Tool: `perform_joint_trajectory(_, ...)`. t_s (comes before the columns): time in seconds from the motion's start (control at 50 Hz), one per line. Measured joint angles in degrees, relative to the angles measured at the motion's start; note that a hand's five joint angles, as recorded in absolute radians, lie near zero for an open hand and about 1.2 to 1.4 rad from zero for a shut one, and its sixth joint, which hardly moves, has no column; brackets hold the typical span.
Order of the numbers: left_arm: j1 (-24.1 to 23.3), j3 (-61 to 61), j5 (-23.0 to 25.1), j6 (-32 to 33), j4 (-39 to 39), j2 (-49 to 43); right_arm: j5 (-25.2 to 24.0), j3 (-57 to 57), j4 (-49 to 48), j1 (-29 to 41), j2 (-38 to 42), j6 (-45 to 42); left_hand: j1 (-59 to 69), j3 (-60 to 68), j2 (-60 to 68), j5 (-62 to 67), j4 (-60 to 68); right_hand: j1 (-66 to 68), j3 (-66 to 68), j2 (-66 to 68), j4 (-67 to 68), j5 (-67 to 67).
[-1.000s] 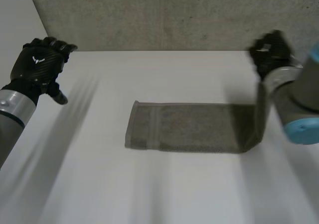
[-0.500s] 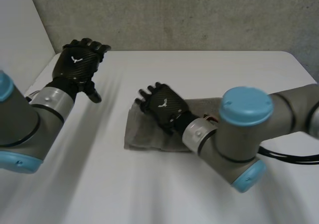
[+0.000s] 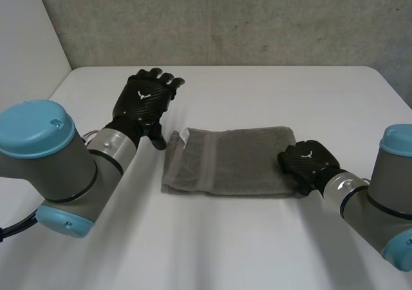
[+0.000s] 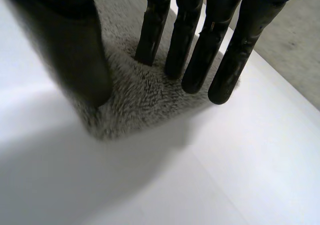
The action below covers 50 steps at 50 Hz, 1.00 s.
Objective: Fold the towel.
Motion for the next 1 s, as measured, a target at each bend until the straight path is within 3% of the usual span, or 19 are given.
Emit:
perform_joint_trajectory(0.12, -0.1, -0.4, 0.0, 0.1, 0.0, -0.1, 6.3, -0.3, -2.3, 0.3, 0.9, -5.1, 0.0, 0.0, 0.0, 0.0, 0.0, 23.2, 25.2, 24.7, 25.4, 25.3)
perform_joint_trajectory(0.32, 0.2, -0.9, 0.0, 0.0, -0.2, 0.5, 13.5, -3.4, -5.4, 4.2, 2.1, -14.7, 0.0, 0.0, 0.0, 0.0, 0.0, 27.1, 28.4, 26.4, 28.6, 28.3)
perform_joint_trajectory(0.42, 0.7, -0.8, 0.0, 0.0, -0.2, 1.4, 15.2, -7.6, -9.3, 14.0, 2.7, -21.3, 0.0, 0.0, 0.0, 0.0, 0.0, 27.6, 28.4, 26.4, 28.6, 28.5)
perform_joint_trajectory(0.54, 1.6, -0.8, -1.0, -0.2, -0.1, 3.8, 13.6, -10.9, -14.6, 25.2, 5.7, -27.5, 0.0, 0.0, 0.0, 0.0, 0.0, 27.6, 28.6, 27.2, 28.7, 28.6)
perform_joint_trajectory(0.7, 3.2, -0.9, -3.6, -0.6, -0.1, 6.5, 4.0, -12.0, -18.6, 34.3, 12.0, -31.8, 0.0, 0.0, 0.0, 0.0, 0.0, 27.2, 28.2, 26.7, 28.2, 28.4)
perform_joint_trajectory(0.72, 3.2, -0.9, -3.7, -0.6, -0.2, 6.5, 3.6, -12.0, -18.6, 34.4, 12.3, -31.8, 0.0, 0.0, 0.0, 0.0, 0.0, 23.4, 25.3, 22.9, 25.2, 25.0)
perform_joint_trajectory(0.78, 3.3, -1.1, -3.9, -0.7, -0.2, 6.7, 2.6, -11.6, -18.3, 34.4, 13.1, -31.5, 0.0, 0.0, 0.0, 0.0, 0.0, -7.6, -6.5, -8.6, -5.5, -6.6)
perform_joint_trajectory(0.84, 3.2, -1.3, -3.8, -0.7, -0.2, 6.6, 2.8, -10.5, -18.0, 33.0, 11.9, -29.6, 0.0, 0.0, 0.0, 0.0, 0.0, -30.4, -30.2, -31.3, -30.2, -30.9)
perform_joint_trajectory(0.92, 3.0, -1.4, -3.7, -0.7, -0.1, 6.4, 3.1, -7.8, -18.0, 29.6, 6.7, -22.9, 0.0, 0.0, 0.0, 0.0, 0.0, -34.8, -34.5, -34.4, -33.6, -35.1)
perform_joint_trajectory(1.0, 2.6, -1.1, -3.8, -1.0, 0.1, 6.0, 3.6, -5.4, -17.6, 25.6, 0.3, -11.0, 0.0, 0.0, 0.0, 0.0, 0.0, -35.0, -34.5, -34.4, -33.6, -35.1)
